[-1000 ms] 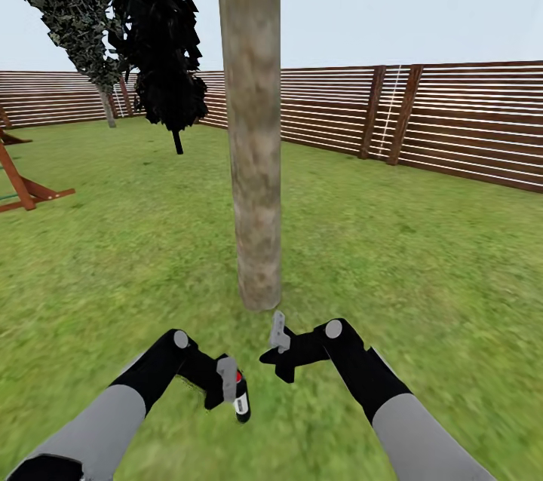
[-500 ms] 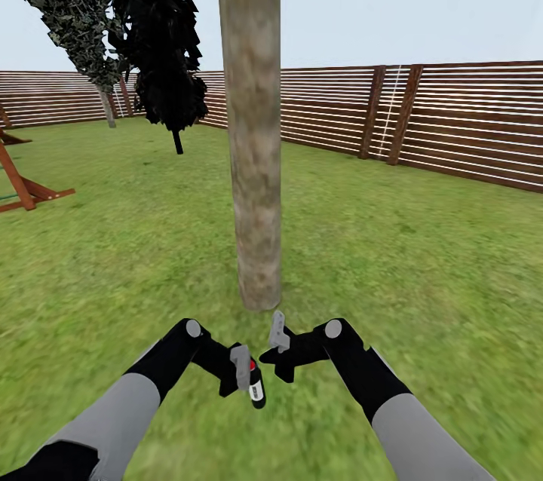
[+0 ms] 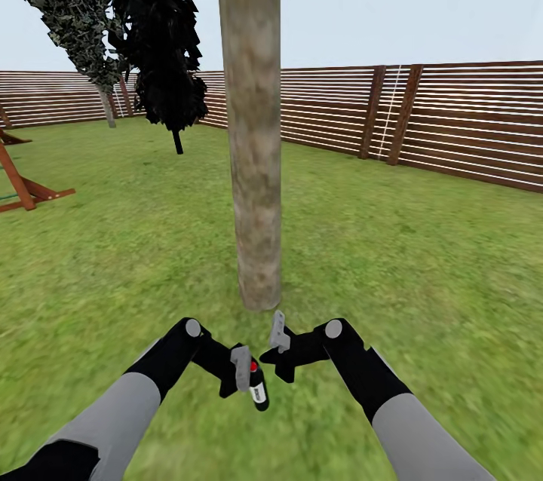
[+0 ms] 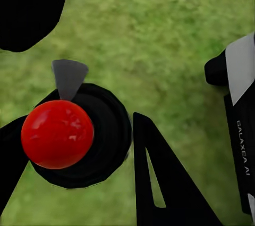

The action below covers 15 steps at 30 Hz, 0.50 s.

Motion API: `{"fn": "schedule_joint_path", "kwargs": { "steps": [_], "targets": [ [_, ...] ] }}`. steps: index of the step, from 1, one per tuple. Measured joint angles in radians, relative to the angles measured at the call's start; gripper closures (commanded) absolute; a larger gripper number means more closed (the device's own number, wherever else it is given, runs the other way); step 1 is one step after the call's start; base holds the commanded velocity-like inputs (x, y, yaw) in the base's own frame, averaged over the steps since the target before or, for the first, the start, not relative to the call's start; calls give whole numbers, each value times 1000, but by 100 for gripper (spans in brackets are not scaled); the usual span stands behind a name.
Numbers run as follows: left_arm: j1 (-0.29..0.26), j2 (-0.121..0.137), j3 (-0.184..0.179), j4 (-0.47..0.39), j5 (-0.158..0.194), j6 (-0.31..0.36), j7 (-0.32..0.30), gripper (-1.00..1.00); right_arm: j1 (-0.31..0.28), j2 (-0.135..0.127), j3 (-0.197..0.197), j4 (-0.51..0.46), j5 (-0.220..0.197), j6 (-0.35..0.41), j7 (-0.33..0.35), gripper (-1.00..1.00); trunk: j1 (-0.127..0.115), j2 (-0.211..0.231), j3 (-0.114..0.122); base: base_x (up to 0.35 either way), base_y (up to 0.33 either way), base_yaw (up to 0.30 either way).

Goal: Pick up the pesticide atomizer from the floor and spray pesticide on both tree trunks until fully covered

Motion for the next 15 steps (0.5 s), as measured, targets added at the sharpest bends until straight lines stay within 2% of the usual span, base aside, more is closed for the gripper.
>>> {"fn": "schedule_joint_path", "kwargs": {
  "steps": [15],
  "targets": [
    [-8, -17, 2, -2, 2, -3, 0, 100, 1, 0, 0, 0, 1, 0, 0, 100, 0, 0, 0, 0, 0, 0]
  ]
}}
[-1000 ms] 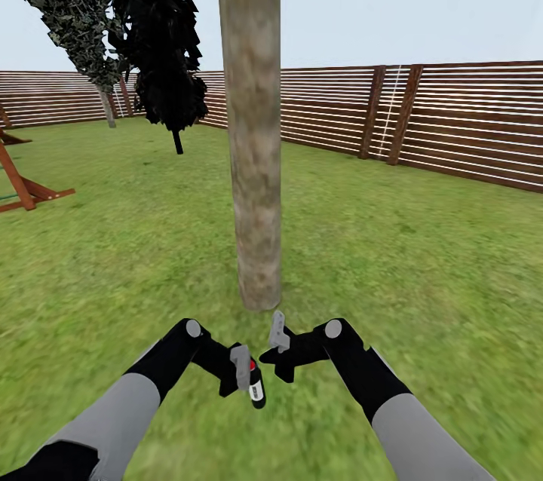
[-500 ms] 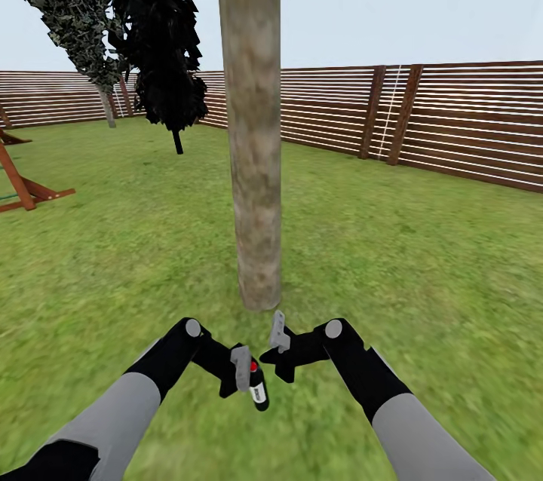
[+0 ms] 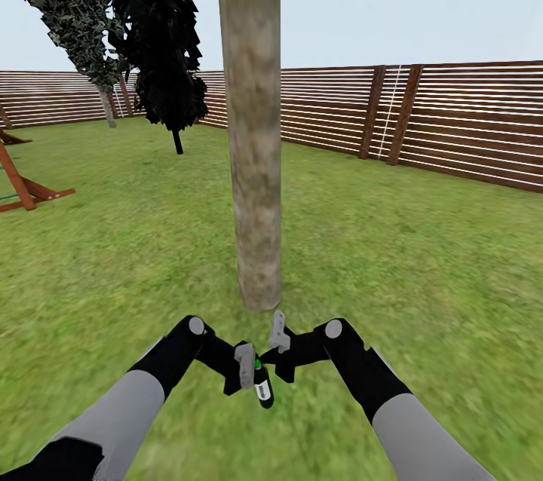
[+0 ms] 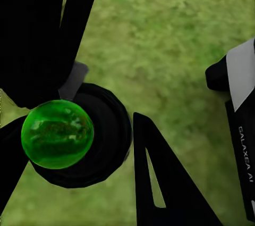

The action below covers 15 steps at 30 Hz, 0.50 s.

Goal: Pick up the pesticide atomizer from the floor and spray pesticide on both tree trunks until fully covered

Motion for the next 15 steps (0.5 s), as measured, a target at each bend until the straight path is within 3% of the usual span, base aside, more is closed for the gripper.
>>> {"fn": "schedule_joint_path", "kwargs": {
  "steps": [3, 5, 6, 8, 10, 11, 12, 13, 14, 15],
  "targets": [
    [-1, 3, -1, 6, -6, -1, 1, 100, 0, 0, 0, 0, 0, 0, 0, 100, 0, 0, 0, 0, 0, 0],
    [-2, 18, -3, 13, -21, 3, 2, 100, 0, 0, 0, 0, 0, 0, 0, 100, 0, 0, 0, 0, 0, 0],
    [-7, 43, -4, 14, -44, 5, 2, 100, 0, 0, 0, 0, 0, 0, 0, 100, 0, 0, 0, 0, 0, 0],
    [-8, 105, 4, 13, -122, 12, 3, 100, 0, 0, -1, -1, 0, 0, 0, 100, 0, 0, 0, 0, 0, 0],
    [0, 168, 15, 9, -144, 16, 15, 100, 0, -1, -8, 2, -1, -1, -7, 100, 0, 0, 0, 0, 0, 0],
    [2, 193, 39, 14, -142, 20, 38, 100, 0, -4, -12, 4, -2, -2, -10, 100, 0, 0, 0, 0, 0, 0],
    [5, 208, 102, 18, -131, 29, 95, 100, 0, -8, -20, 8, -3, -2, -21, 100, 0, 0, 0, 0, 0, 0],
    [25, 218, 204, 21, -110, 42, 201, 100, 2, -17, -57, 21, -3, -3, -73, 100, 0, 0, 0, 0, 0, 0],
    [45, 217, 300, 22, -103, 48, 292, 100, 3, -24, -119, 52, -5, -3, -147, 100, 0, 0, 0, 0, 0, 0],
    [61, 212, 388, 24, -98, 54, 381, 100, 3, -26, -215, 98, -6, -4, -234, 100, 0, 0, 0, 0, 0, 0]
  ]
}}
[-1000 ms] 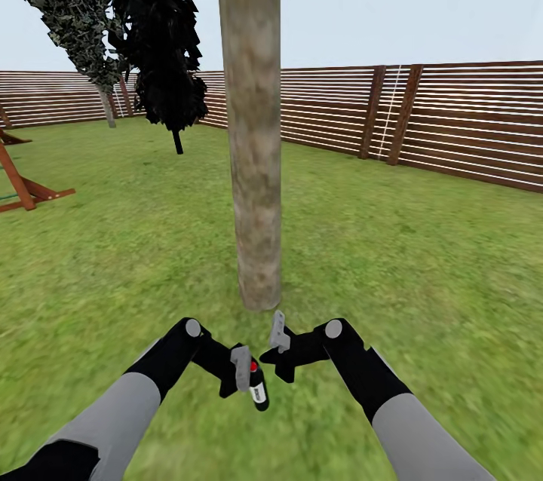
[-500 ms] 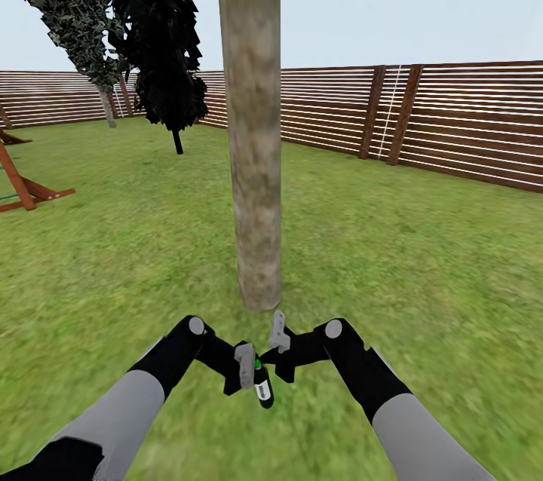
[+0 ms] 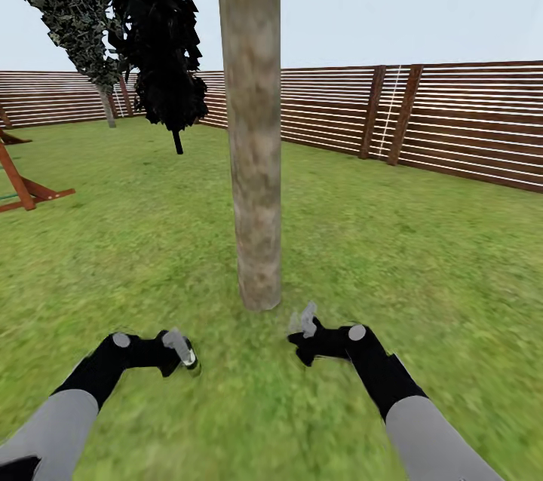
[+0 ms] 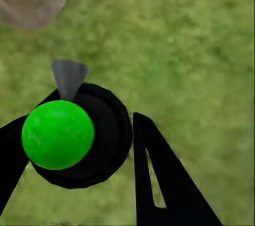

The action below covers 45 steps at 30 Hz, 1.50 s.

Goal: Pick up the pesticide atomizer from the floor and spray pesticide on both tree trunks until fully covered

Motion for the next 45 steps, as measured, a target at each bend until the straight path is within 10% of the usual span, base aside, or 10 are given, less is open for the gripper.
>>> {"fn": "schedule_joint_path", "kwargs": {
  "steps": [1, 2, 3, 5, 8, 12, 17, 34, 45],
  "targets": [
    [15, -9, 93, 18, 2, 21, 81, 100, 1, -3, -149, 76, -1, -2, -125, 100, 0, 0, 0, 0, 0, 0],
    [19, -12, 130, 36, 7, 37, 105, 100, 1, -2, -249, 114, -2, -3, -182, -100, 0, 0, 0, 0, 0, 0],
    [27, -14, 200, 103, 22, 66, 145, 100, 1, -3, -396, 171, -1, -6, -281, -100, 0, 0, 0, 0, 0, 0],
    [32, -14, 310, 203, 71, 80, 280, 100, 1, -4, -532, 208, -1, -11, -369, -100, 0, 0, 0, 0, 0, 0],
    [35, -24, 391, 313, 121, 84, 547, 100, 8, -15, -574, 216, -3, -35, -412, -100, 0, 0, 0, 0, 0, 0],
    [35, -69, 409, 378, 131, 86, 735, 100, 61, -63, -593, 217, -5, -48, -420, -100, 0, 0, 0, 0, 0, 0],
    [35, -76, 416, 383, 135, 93, 815, 100, 83, -120, -827, 217, -4, -45, -419, -100, 0, 0, 0, 0, 0, 0],
    [34, -102, 418, 393, 177, 99, 820, 100, 138, -209, -861, 216, 0, -44, -418, -100, -1, 0, 0, 295, 0, -238],
    [13, -124, 414, 360, 176, 368, 819, 100, 146, -225, -861, 216, -1, -43, -418, -100, -1, 0, 0, 325, 0, -289]
  ]
}}
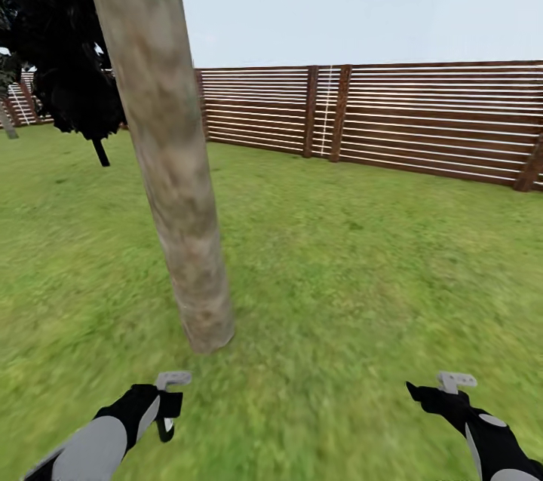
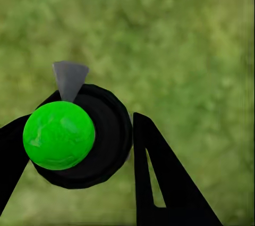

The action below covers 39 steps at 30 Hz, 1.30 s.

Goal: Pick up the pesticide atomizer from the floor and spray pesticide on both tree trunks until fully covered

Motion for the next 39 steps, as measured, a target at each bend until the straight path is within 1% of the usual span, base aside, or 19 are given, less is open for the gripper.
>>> {"fn": "schedule_joint_path", "kwargs": {
  "steps": [1, 2, 5, 8, 9, 11, 13, 15, 18, 24, 25, 27, 28, 30, 31, 34, 36, 37, 39],
  "targets": [
    [1, -13, -4, 0, -1, 22, -4, 100, 0, 0, 0, 0, 0, 0, 0, -100, 0, 0, 0, 78, 0, -268],
    [1, -18, -6, 0, -7, 29, -5, 100, 0, 0, 0, 0, 0, 0, -1, -100, 0, 0, 0, 40, 0, -157],
    [-6, -19, -8, -8, -8, 34, -6, 100, 0, 0, 0, 0, 0, 0, -2, -100, 1, 0, 0, 11, 0, -45],
    [-32, -20, -8, -20, -7, 47, -11, 100, 0, 2, 1, 3, 1, 1, -2, -100, 1, 0, 0, 1, 0, -3],
    [-47, -18, -9, -21, -7, 78, -10, 100, 0, 2, 1, 3, 1, 1, -2, -100, 1, 0, 0, 0, 0, 0],
    [-97, -14, -10, -22, -6, 207, -6, 100, 0, 1, 1, 3, 1, 1, -2, -100, 1, 0, 0, 0, 0, 0],
    [-124, -18, -8, -23, -7, 253, -3, 100, 0, 0, 0, 3, 1, 1, -2, -100, 1, 0, 0, 0, 0, 0],
    [-131, -15, -12, -23, -10, 264, -2, 100, 0, 0, 0, 3, 1, 1, -2, -100, 1, 0, 0, 0, 0, 0],
    [-133, 6, -13, -23, -13, 267, -7, 100, 0, -1, 0, 3, 2, 2, -2, -100, 1, 0, 0, 0, 0, 0],
    [-128, 15, -13, -24, -12, 267, -9, 100, 1, -3, -1, 4, 1, 3, -4, -100, 1, 0, 0, 0, 182, 0],
    [-131, 25, -15, -25, -16, 267, -12, 100, 1, -3, -1, 4, 1, 3, -3, -100, 1, 0, 0, 0, 56, 0],
    [-135, 78, -16, -35, -20, 266, -26, 100, 1, -3, -2, 4, 2, 3, -3, -100, 1, 0, 0, 0, 22, 0],
    [-135, 90, -14, -36, -13, 266, -41, 100, 1, -3, -2, 4, 2, 3, -3, -100, 1, 0, 0, 0, 8, 0],
    [-135, 92, -17, -37, -14, 266, -70, 100, 1, -3, -2, 3, 2, 3, -3, -100, 1, 0, 0, 0, 3, 0],
    [-135, 87, -53, -33, -35, 267, -83, 100, 1, -3, -2, 3, 2, 3, -3, -100, 1, 0, 0, 0, 0, 0],
    [-127, 56, -143, -31, -46, 269, -158, 100, 1, -3, -2, 3, 2, 3, -3, -100, 1, 0, 0, -179, 0, 0],
    [-126, 48, -200, -35, -52, 270, -194, 100, 1, -3, -2, 3, 3, 3, -3, -100, 1, 0, 0, -164, 0, 0],
    [-127, 50, -209, -36, -54, 270, -204, 100, 2, -3, -2, 3, 3, 3, -3, -100, 1, 0, 0, -36, 0, 0],
    [-132, 57, -215, -42, -52, 270, -266, 100, 4, -3, -2, 4, 2, 3, -1, -100, 1, 0, 0, -15, 0, 0]
  ]
}}
